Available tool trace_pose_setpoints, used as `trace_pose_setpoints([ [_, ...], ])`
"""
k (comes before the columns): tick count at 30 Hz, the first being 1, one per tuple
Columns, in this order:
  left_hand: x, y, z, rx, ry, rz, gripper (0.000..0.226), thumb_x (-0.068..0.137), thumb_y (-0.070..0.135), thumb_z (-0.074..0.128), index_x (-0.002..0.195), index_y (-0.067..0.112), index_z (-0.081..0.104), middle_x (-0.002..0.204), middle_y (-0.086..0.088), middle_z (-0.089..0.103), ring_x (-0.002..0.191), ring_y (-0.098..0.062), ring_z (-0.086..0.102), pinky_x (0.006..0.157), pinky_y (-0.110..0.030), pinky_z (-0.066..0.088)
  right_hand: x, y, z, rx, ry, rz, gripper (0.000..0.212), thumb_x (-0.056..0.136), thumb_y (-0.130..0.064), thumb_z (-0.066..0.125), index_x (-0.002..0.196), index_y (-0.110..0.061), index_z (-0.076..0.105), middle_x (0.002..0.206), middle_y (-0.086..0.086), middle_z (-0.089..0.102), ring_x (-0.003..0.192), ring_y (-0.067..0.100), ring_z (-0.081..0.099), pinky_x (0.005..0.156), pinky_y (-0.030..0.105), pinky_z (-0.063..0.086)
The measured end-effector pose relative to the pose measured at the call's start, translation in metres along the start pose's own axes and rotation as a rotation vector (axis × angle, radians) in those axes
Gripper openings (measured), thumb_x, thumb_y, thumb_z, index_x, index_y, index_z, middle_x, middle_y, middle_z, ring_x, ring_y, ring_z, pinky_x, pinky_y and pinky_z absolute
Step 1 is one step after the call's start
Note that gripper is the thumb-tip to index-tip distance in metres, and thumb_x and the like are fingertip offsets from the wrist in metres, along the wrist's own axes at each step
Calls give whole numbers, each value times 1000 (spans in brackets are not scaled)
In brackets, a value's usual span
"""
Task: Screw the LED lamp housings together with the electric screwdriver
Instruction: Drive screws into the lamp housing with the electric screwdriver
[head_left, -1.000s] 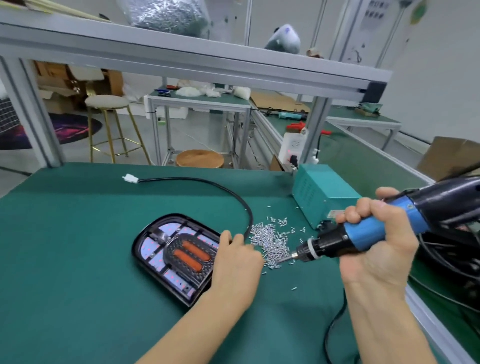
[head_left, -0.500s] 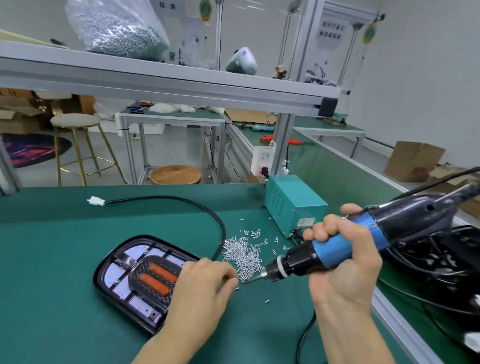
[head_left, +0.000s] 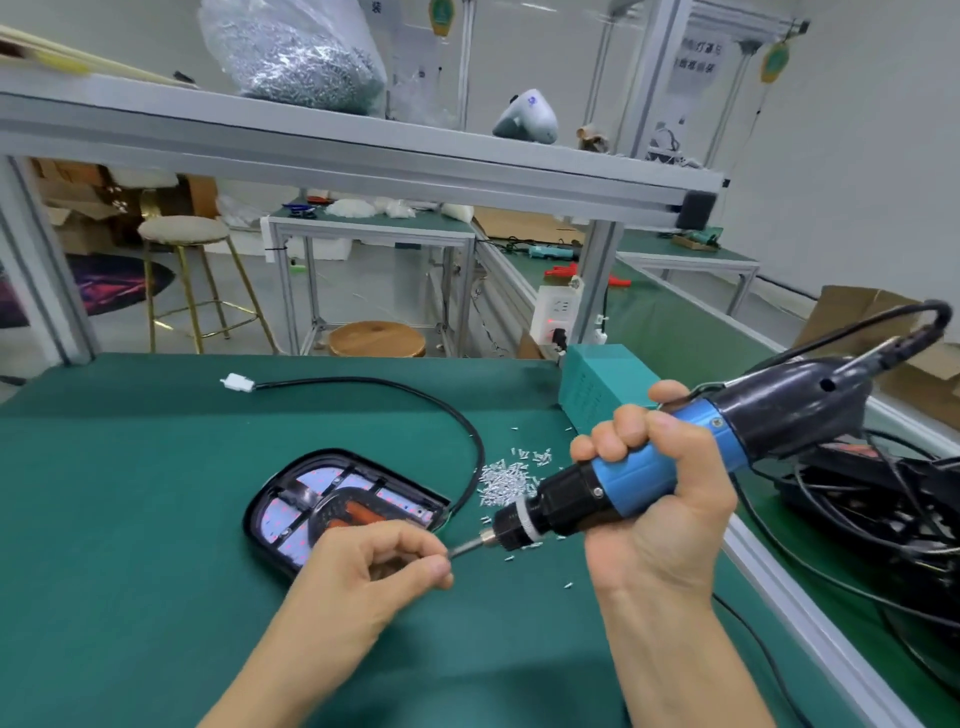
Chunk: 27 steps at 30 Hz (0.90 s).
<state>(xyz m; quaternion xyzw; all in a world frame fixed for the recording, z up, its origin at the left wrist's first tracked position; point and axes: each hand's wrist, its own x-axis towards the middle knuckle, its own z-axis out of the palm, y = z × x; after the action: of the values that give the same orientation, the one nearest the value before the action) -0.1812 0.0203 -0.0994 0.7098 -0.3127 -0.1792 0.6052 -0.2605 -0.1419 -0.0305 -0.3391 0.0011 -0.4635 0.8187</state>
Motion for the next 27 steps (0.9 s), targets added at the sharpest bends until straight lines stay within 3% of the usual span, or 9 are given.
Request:
trace_pose_setpoints([
  [4, -8, 0, -13, -24, 26, -7, 7, 78, 16, 75, 74, 22, 73, 70, -1, 72, 59, 0, 55, 58, -10, 39, -6, 13, 10, -12, -34, 46, 18, 69, -10, 49, 86, -18, 50, 55, -4, 43, 47, 11, 43, 53, 22, 43],
  [6, -13, -3, -21, -11, 34, -15, 4, 73, 26, 70, 75, 23, 72, 70, -1, 71, 62, -3, 57, 61, -16, 42, -10, 20, 15, -17, -54, 68, 18, 70, -10, 48, 86, -17, 50, 55, -4, 43, 47, 11, 43, 53, 21, 43],
  [9, -18, -10, -33, -21, 43, -18, 8, 73, 24, 66, 75, 18, 71, 70, -6, 70, 65, -11, 60, 67, -24, 47, -13, 33, 24, -9, -88, 95, 17, 71, -10, 45, 86, -17, 49, 54, -5, 44, 46, 10, 42, 53, 19, 42],
  [16, -23, -20, -50, -191, 139, -18, 3, 73, 18, 75, 74, 16, 74, 70, -8, 72, 68, -10, 64, 70, -14, 49, -11, 54, 40, 19, -123, 155, 17, 72, -11, 45, 86, -18, 48, 54, -6, 44, 47, 10, 42, 54, 20, 42],
  [21, -26, -23, -51, -343, 178, -48, 21, 57, 14, 86, 77, 17, 78, 74, -8, 73, 68, -10, 65, 69, -15, 51, -9, 57, 40, 21, -98, 176, 16, 71, -12, 47, 85, -19, 50, 56, -6, 45, 47, 9, 44, 55, 20, 43],
  [27, -25, -24, -48, -437, 239, -84, 20, 56, 23, 76, 74, 14, 78, 71, -10, 73, 62, -10, 65, 64, -15, 51, -11, 59, 36, 22, -97, 164, 15, 73, -12, 45, 85, -19, 50, 56, -6, 44, 47, 9, 43, 54, 20, 43],
])
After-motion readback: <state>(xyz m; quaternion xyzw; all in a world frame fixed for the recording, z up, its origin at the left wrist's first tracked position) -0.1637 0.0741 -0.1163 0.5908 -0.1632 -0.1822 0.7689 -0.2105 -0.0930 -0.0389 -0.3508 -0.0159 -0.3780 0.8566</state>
